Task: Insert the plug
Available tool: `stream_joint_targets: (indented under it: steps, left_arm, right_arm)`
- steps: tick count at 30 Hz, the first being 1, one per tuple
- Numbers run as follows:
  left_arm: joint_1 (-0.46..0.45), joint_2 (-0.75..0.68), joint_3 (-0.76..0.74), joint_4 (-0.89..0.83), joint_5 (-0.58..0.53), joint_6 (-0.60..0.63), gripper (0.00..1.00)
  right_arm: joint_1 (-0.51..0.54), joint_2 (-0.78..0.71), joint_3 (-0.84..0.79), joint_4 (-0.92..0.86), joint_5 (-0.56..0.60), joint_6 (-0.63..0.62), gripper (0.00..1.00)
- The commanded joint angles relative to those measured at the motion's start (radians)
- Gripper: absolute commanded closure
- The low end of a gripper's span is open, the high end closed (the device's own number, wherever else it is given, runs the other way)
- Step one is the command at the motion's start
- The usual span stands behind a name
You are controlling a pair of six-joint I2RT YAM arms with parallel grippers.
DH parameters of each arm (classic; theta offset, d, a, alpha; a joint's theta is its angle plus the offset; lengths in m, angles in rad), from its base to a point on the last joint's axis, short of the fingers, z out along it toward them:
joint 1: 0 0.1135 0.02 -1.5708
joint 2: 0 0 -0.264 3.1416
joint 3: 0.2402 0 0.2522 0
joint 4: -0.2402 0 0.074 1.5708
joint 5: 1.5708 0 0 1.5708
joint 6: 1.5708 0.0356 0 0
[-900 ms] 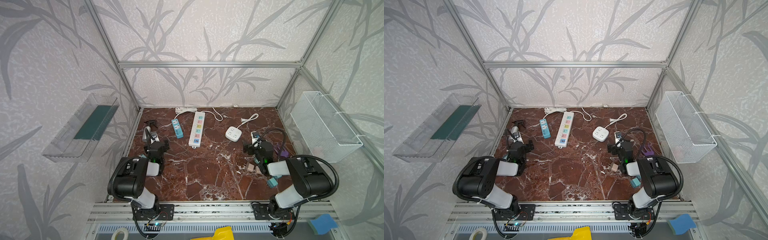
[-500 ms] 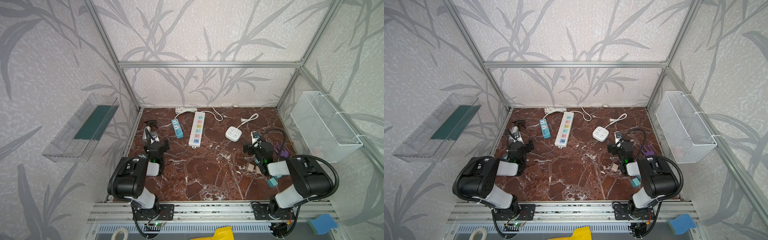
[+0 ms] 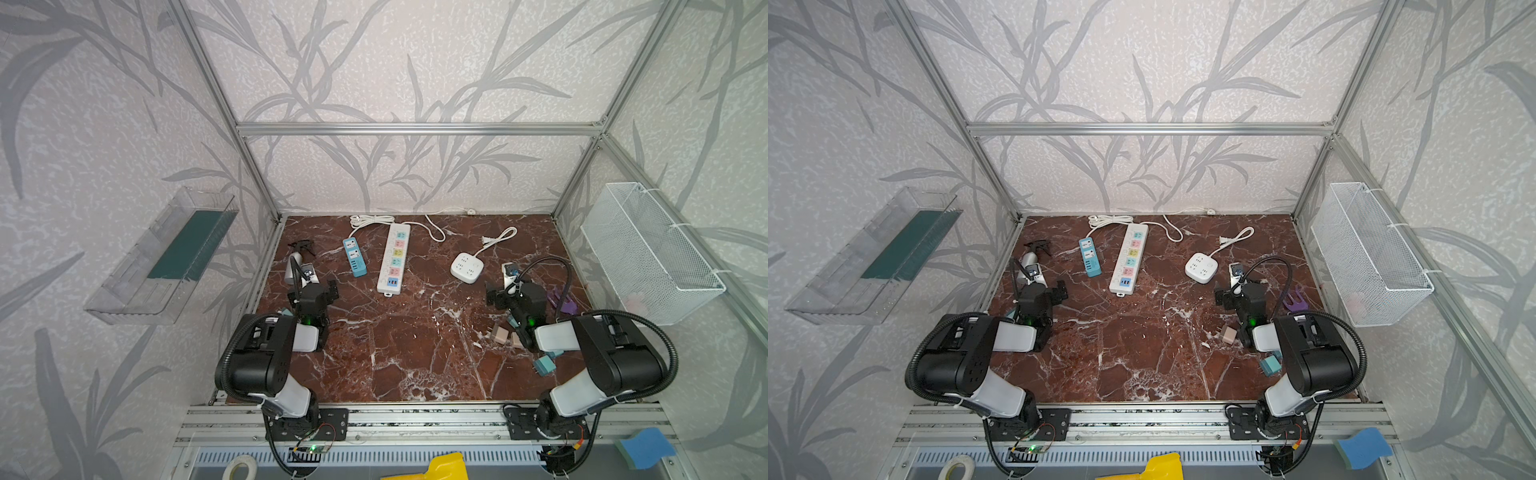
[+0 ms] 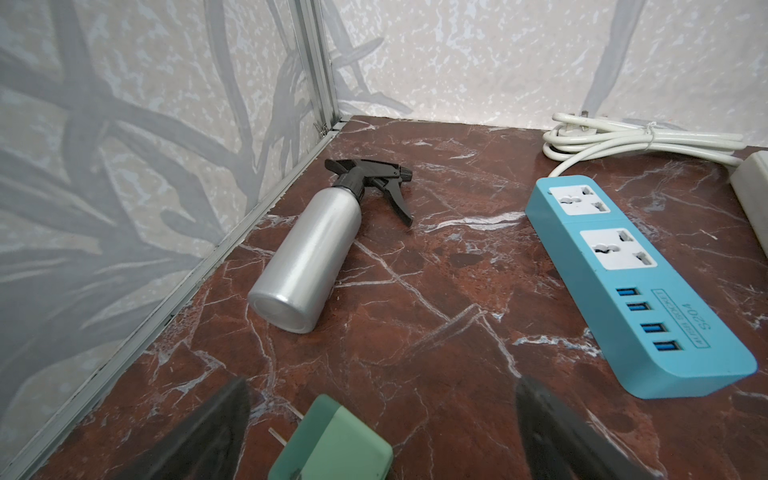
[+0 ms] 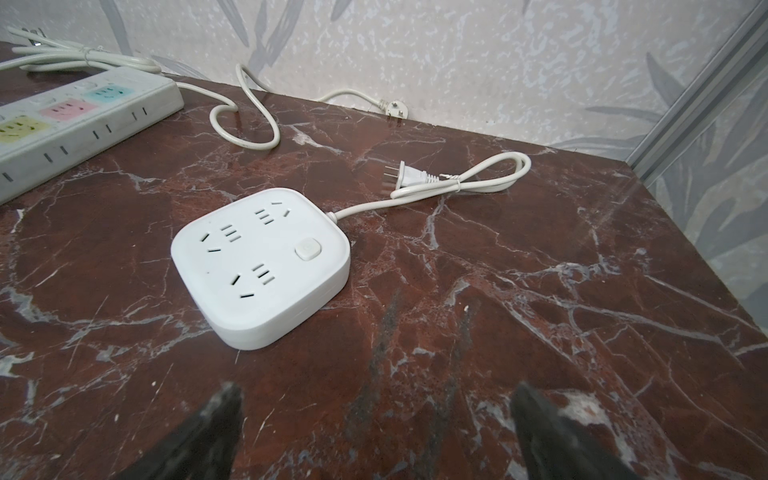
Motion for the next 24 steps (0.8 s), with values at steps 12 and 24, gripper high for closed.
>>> stream_joint_targets:
  steps: [12,24]
  left_arm:
    - [-0.016,-0.063,0.018,-0.034,-0.046,0.022,0.01]
    - [-0.093,-0.663,0.548,-1.147,0.095,-0.232,0.01]
  right_arm:
    - [-0.013,-0.01,0.033,0.0,0.017,0.007,0.01]
    - [0.132,-0.497,0.459,-1.024,0.203,0.295,0.01]
